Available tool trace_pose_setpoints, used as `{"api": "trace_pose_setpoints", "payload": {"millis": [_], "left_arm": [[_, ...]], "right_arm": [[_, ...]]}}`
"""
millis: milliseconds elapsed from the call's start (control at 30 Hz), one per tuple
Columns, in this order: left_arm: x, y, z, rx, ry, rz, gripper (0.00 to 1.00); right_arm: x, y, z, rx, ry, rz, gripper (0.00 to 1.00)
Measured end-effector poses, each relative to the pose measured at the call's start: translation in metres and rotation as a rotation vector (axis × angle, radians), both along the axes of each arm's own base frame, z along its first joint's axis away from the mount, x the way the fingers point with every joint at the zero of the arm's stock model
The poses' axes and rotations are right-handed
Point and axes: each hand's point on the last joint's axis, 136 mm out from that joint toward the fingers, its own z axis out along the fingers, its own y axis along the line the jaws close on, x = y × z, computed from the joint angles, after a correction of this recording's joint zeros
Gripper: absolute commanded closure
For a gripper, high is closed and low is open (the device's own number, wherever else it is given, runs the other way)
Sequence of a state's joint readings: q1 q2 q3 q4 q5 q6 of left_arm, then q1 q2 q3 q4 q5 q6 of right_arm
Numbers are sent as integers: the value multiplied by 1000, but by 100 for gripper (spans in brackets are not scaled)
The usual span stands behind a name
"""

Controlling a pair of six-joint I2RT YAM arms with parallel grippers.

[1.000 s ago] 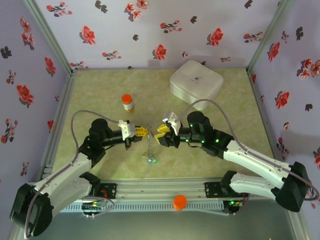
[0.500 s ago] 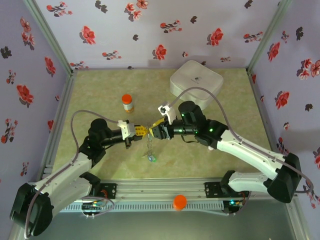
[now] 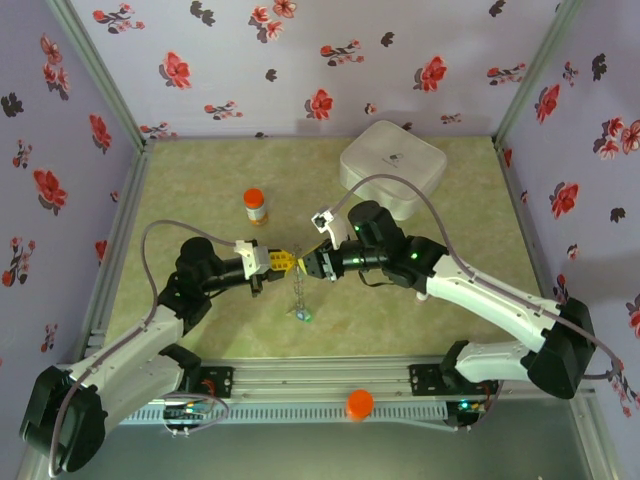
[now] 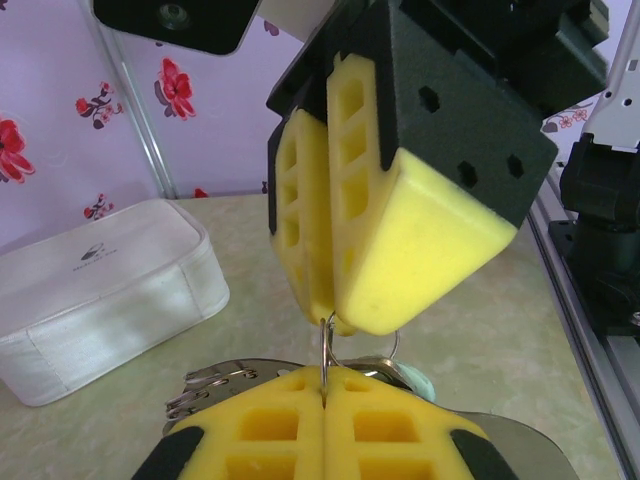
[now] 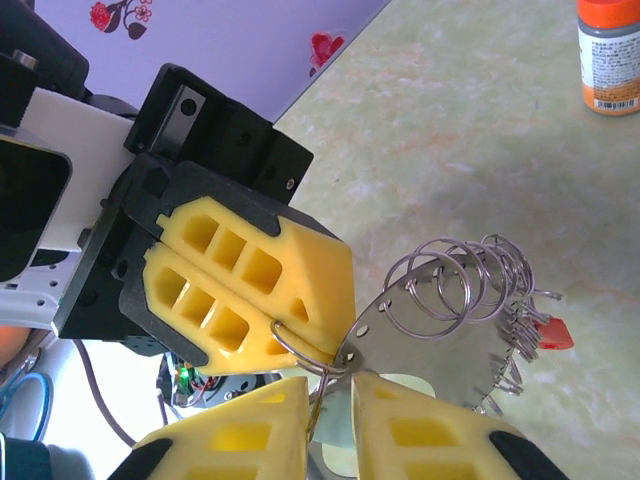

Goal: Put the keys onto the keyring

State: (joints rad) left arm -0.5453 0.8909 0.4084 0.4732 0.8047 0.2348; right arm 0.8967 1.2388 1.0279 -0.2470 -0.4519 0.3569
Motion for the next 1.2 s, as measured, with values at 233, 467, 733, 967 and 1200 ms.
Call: {"api": "trace_pose_setpoints", "payload": {"millis": [233, 467, 733, 967, 1200], "left_arm": [[0, 0, 1, -2, -4, 0, 100], [0, 0, 6, -28, 13, 2, 100], [2, -2, 11, -61, 56, -4, 100], [1, -6, 11, -67, 64, -17, 100], [-5, -11, 14, -80, 34, -55, 100]], "right_arm": [[-1, -1, -2, -6, 16, -3, 97], [0, -2, -2, -10, 11, -13, 100], [2, -2, 0, -4, 8, -17, 100], [3, -2, -2, -7, 11, -21, 79], [-3, -26, 10, 50, -146, -48, 60]]}}
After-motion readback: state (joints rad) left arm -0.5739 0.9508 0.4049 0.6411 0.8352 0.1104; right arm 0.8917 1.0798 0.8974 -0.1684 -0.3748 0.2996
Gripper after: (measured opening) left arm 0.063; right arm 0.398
